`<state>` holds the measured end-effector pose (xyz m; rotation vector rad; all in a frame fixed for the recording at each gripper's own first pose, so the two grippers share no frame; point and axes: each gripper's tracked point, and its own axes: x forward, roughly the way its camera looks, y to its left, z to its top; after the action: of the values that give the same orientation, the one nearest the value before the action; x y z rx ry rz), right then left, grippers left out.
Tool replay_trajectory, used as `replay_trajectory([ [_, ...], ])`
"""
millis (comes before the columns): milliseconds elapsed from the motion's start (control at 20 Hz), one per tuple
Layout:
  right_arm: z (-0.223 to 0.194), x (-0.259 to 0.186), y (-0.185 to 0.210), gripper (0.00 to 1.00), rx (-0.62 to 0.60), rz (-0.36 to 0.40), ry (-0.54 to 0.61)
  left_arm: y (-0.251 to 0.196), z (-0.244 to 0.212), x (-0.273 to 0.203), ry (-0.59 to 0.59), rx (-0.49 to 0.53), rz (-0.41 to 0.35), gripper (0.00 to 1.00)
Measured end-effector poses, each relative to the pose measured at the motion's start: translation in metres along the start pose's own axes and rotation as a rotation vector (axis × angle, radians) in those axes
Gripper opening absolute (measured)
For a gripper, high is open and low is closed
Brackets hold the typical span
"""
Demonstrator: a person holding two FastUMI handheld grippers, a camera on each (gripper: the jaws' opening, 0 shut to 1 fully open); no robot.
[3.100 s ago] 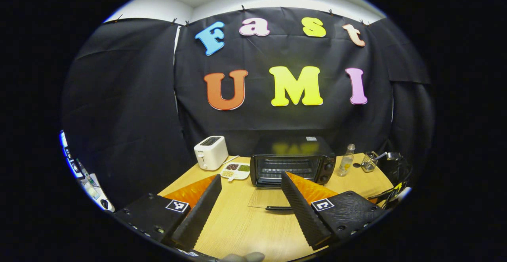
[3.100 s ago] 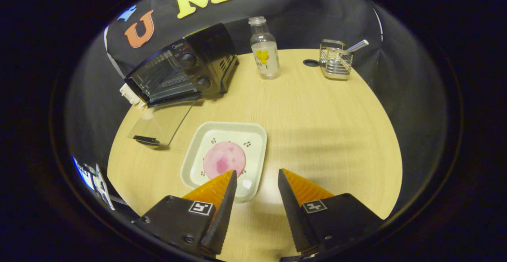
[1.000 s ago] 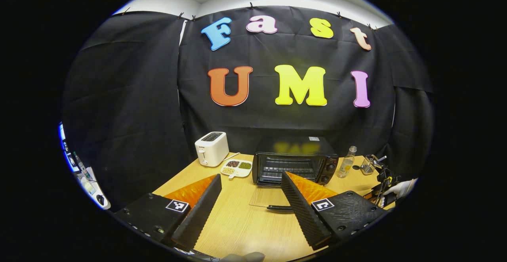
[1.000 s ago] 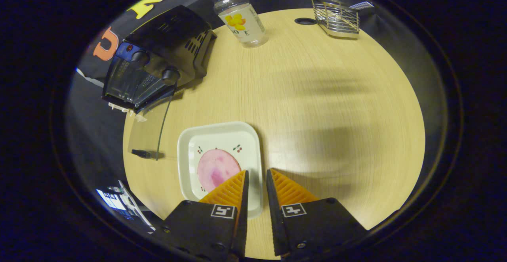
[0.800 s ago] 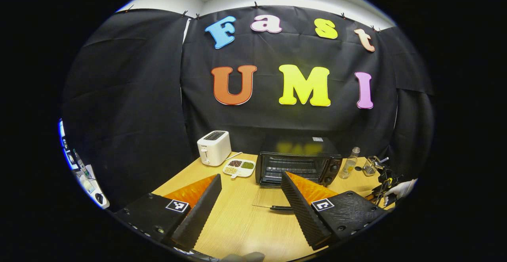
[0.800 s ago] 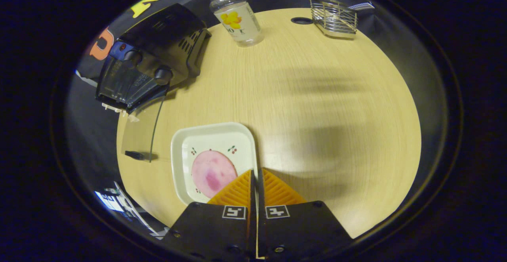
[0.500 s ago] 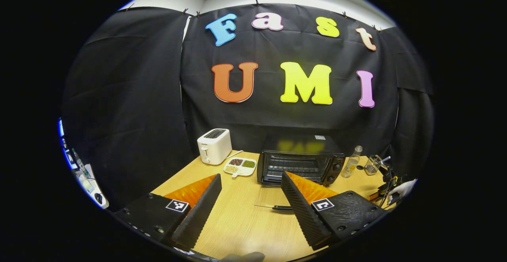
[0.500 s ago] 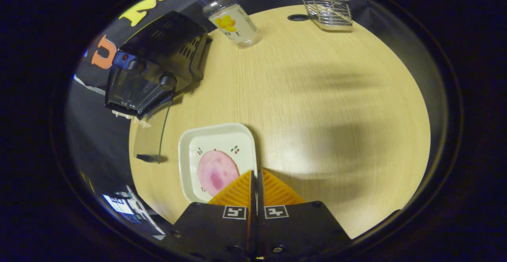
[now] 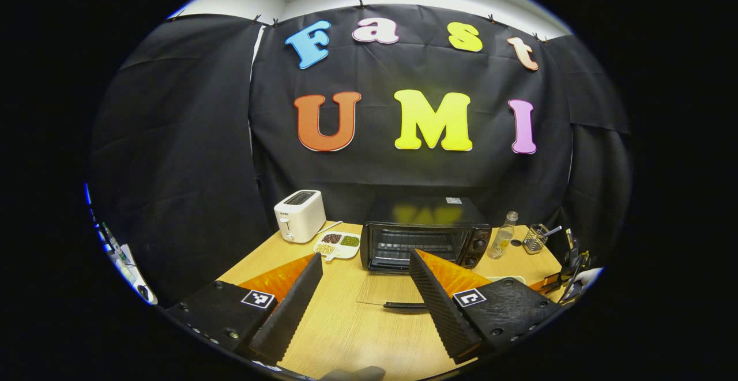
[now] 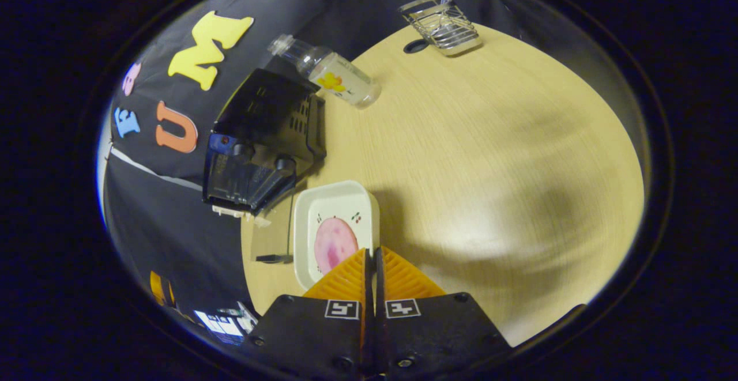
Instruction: Open the electric oven with the left hand, put the food in, and close the electric oven.
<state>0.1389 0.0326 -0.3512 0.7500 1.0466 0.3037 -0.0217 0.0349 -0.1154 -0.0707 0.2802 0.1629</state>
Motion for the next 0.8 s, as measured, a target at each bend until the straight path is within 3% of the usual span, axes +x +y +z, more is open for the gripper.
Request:
replay_trajectory([
  [150,-0.015,-0.012,0.043,0.04,0.077,0.067,-0.067,0.003,0.002,0.000,-0.007,0.023,0.027,0.96],
  [400,-0.051,0.014,0.117,0.00,0.190,0.134,-0.173,0.008,0.007,0.000,-0.033,0.091,0.025,0.97],
  [650,-0.061,0.070,0.180,0.04,0.293,0.149,-0.343,0.005,0.009,0.005,-0.057,0.111,-0.044,0.97],
  [800,-0.060,0.115,0.214,0.03,0.381,0.196,-0.375,0.007,0.007,0.015,-0.065,0.133,-0.079,0.97],
])
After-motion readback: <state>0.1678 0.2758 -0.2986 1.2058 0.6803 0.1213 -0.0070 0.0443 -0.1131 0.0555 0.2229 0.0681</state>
